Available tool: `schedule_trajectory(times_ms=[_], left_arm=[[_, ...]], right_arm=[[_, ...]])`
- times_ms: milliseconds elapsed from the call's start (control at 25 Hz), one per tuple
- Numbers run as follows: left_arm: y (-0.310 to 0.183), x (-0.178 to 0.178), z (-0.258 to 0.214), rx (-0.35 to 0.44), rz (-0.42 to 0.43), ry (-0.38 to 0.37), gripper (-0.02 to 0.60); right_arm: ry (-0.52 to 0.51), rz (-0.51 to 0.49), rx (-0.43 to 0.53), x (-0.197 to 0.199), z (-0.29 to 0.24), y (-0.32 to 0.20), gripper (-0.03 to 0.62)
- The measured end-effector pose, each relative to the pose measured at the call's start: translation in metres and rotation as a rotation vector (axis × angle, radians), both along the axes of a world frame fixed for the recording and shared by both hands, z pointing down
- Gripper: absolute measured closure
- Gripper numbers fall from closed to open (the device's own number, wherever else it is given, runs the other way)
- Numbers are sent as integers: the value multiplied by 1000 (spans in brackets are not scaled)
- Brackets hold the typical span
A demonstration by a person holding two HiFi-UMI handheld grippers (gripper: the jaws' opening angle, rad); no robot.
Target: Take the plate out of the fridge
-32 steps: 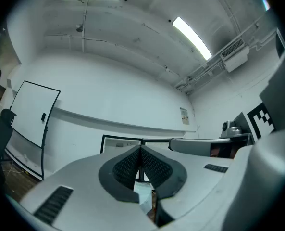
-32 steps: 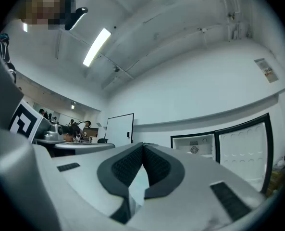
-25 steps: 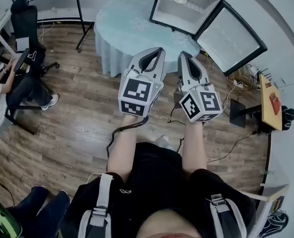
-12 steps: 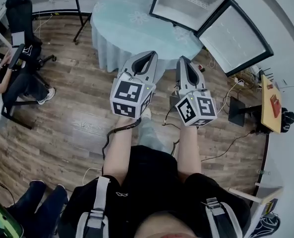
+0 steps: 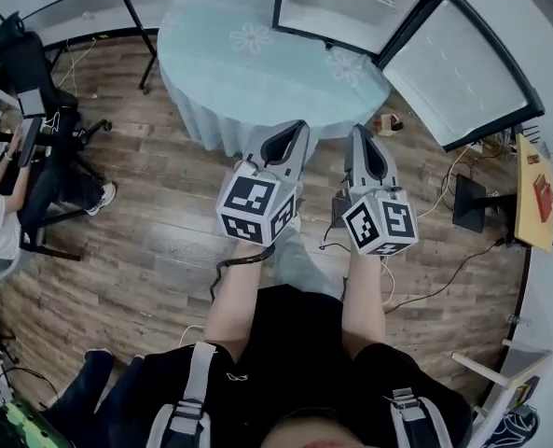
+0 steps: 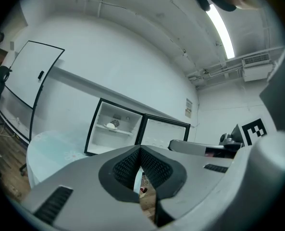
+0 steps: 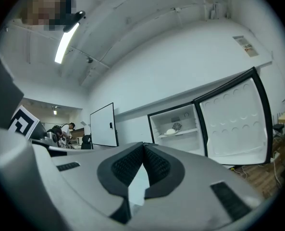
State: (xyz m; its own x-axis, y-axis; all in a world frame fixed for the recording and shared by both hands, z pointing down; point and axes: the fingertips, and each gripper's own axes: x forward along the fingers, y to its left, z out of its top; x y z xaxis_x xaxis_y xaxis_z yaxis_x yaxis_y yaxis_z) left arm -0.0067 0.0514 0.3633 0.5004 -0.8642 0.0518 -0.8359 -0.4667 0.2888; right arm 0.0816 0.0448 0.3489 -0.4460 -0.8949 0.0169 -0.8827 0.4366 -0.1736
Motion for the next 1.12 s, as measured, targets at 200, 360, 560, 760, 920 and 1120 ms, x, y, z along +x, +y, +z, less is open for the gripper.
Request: schedule_trajectory(times_ms=[200,360,560,760,920,1120], left_arm=[[-61,27,17,-59,4,6,584],[-101,39,21,-68,-3,-39,584],[-143,35,3,-57,-61,-42,584],[-163,43,-19,-15,-81,-20,584],[-175,44,-33,9,-95,-25,584],[-194,29,-30,-14,-120,-13,584]], right_arm=[[-33,56,-37,52,2,-59,589],[-88,56,-66,67,13,-105,589],[-138,15,-59,79,0,-152,589],[-144,-28,-19,82,-24,-179,589],[-143,-63,-1,76,-35,-192,589],[-153,-102,-10,57,-36,-213,589]])
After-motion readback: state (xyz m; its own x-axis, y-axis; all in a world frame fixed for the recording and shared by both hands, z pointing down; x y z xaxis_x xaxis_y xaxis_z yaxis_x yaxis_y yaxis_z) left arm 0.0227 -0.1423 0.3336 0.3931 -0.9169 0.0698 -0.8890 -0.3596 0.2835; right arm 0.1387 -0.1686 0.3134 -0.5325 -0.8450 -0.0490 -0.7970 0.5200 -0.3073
